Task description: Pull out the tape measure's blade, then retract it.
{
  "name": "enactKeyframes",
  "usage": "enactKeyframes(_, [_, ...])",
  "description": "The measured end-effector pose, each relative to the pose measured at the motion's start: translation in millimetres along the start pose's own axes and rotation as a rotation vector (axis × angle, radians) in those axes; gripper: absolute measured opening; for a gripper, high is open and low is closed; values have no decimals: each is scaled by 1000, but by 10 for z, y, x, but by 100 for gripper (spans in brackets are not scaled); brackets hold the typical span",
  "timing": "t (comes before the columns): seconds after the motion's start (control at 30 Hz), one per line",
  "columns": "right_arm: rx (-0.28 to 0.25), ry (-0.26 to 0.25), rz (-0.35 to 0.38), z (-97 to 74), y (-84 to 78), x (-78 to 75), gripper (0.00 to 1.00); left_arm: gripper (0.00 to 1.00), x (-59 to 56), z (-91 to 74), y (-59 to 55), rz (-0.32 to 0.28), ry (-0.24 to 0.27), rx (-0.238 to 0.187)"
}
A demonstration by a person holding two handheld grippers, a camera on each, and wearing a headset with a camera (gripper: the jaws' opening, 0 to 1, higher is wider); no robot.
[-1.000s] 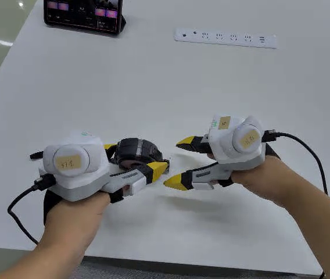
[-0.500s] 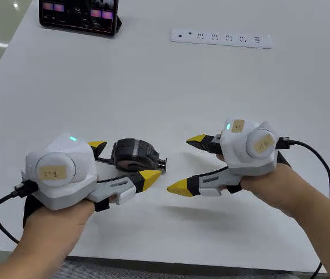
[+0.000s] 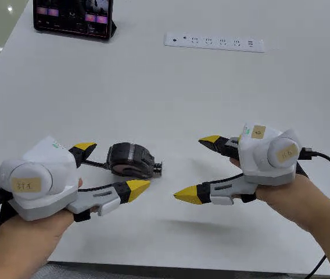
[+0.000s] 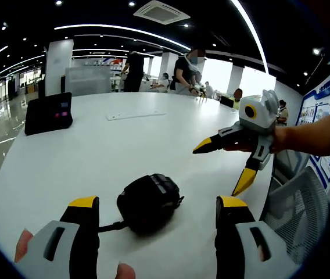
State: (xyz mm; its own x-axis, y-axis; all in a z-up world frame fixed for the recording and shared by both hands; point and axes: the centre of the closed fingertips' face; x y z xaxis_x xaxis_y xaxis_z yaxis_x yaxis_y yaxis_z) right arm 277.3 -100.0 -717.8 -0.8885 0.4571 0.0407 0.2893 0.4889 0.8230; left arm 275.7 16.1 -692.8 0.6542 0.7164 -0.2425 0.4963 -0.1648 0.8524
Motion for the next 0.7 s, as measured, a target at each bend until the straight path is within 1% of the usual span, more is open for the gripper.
enactKeyframes(0.1, [-3, -11, 4, -46, -7, -13, 82, 81, 0, -21, 4, 7, -5, 5])
enactKeyframes(0.17, [0, -14, 11, -71, -21, -16, 82, 81, -22, -33, 9, 3, -22, 5])
enactKeyframes(0.2, [-3, -18, 13, -91, -27, -18, 82, 82, -21, -44, 13, 6, -22, 6])
enactKeyframes(0.27, [-5, -22, 16, -126, -30, -13, 83, 84, -28, -54, 9, 11, -31, 11])
enactKeyframes(0.37, [-7, -30, 25, -167, -36, -10, 84, 84, -28, -79, -3, 22, -39, 24])
enactKeyframes(0.43, [-6, -35, 29, -192, -50, -4, 84, 84, -37, -101, 8, 23, -49, 21])
enactKeyframes(0.7, [-8, -62, 46, -317, -89, 2, 87, 88, -32, -165, 7, 41, -56, 33])
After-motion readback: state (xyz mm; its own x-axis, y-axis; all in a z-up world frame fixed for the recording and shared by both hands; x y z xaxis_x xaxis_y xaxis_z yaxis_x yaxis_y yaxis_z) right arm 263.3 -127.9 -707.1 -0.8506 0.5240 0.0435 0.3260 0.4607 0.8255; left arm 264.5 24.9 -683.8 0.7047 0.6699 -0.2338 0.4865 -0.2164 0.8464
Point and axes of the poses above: the centre of the closed fingertips' face, and the gripper's own axes: z roughly forward along the fingers, x roughly to its left, y roughly out of its top, and after that the axes turned 10 degrees about -y, right-handed
